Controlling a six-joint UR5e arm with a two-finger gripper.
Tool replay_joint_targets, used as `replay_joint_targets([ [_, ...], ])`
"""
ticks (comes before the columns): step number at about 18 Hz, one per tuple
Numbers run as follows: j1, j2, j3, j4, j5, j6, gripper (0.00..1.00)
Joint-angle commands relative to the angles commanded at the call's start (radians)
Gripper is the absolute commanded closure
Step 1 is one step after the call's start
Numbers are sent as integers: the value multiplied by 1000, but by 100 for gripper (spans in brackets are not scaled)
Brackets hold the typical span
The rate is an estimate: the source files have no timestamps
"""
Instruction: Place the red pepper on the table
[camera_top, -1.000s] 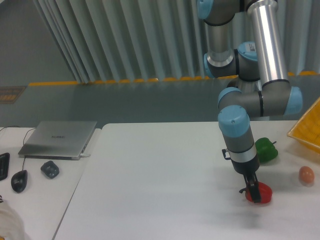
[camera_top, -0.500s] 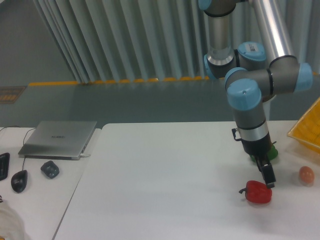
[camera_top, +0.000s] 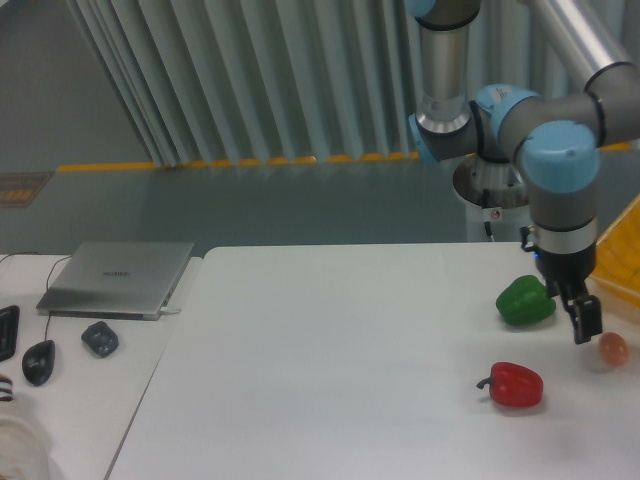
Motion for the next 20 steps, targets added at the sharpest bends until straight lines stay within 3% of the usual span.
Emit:
replay_joint_targets([
  [4, 21, -12, 20, 5, -35, 104, 0],
  [9, 84, -28, 22, 17, -55, 111, 0],
  [20, 106, -40, 17, 21, -48, 109, 0],
])
